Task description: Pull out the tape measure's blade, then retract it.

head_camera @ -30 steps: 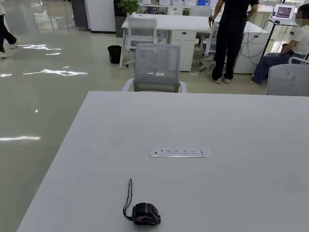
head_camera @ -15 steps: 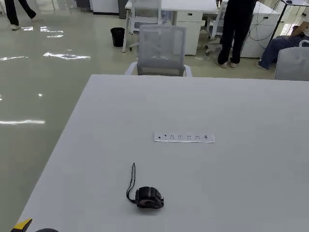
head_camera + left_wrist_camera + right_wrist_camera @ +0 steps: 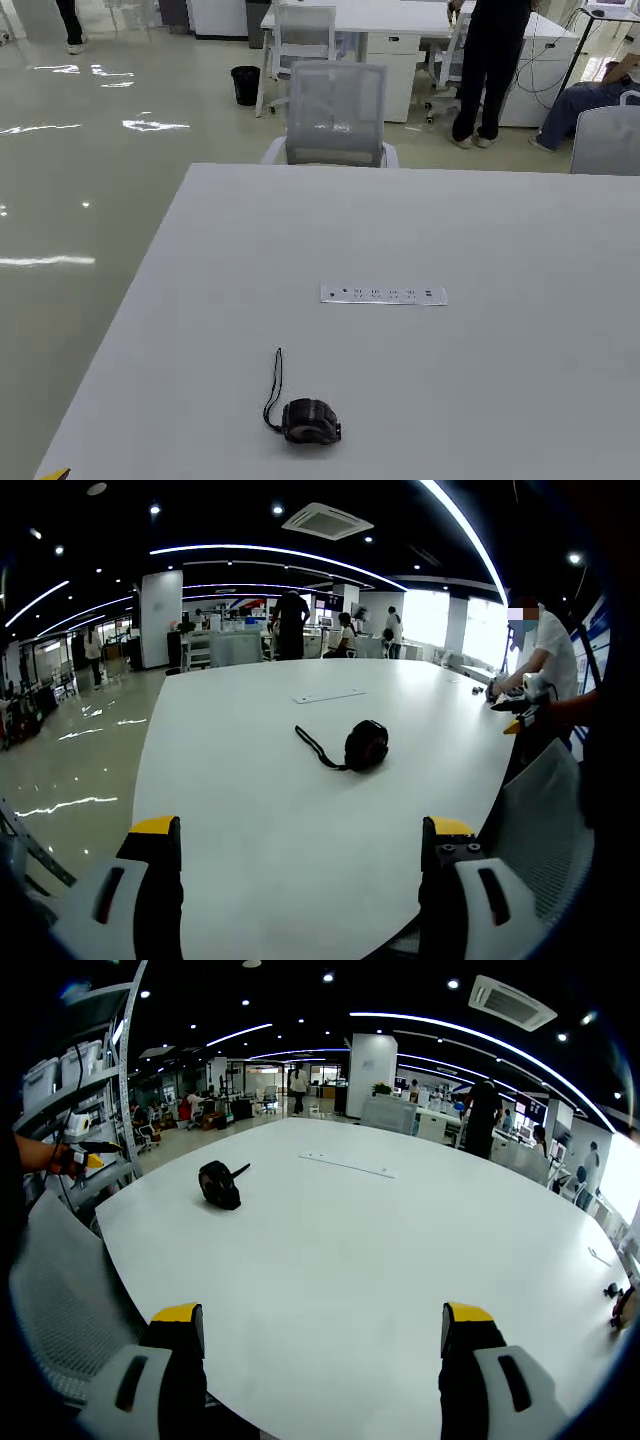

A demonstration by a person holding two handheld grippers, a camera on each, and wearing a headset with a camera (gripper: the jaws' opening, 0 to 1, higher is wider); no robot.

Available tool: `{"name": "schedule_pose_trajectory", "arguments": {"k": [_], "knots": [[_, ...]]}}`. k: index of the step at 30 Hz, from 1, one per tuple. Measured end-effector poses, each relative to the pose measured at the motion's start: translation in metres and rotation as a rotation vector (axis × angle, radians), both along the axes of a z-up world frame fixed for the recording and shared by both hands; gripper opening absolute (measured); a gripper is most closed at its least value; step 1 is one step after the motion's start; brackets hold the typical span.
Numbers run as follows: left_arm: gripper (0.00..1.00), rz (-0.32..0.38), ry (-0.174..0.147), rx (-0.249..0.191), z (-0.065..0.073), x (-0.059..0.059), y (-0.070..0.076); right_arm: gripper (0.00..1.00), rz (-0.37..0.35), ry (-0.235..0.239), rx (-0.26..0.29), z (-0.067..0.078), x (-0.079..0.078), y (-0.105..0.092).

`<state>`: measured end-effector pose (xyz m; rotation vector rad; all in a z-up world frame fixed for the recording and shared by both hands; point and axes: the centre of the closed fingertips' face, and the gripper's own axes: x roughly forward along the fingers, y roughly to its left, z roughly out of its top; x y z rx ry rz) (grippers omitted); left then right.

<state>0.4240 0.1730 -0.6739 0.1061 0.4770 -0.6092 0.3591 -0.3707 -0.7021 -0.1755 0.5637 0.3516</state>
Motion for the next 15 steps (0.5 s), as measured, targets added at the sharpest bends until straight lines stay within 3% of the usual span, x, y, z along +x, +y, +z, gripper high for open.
{"name": "schedule_pose_trajectory", "arguments": {"k": [10,15], "knots": [[0.99,-0.051,0.009,0.009,-0.005,0.006,-0.019,0.98,0.028,-0.011,-0.005,0.002,0.007,0.001],[0.99,-0.107,0.006,0.034,-0.001,0.019,-0.033,0.99,0.066,0.009,-0.011,-0.002,0.015,0.007]]}}
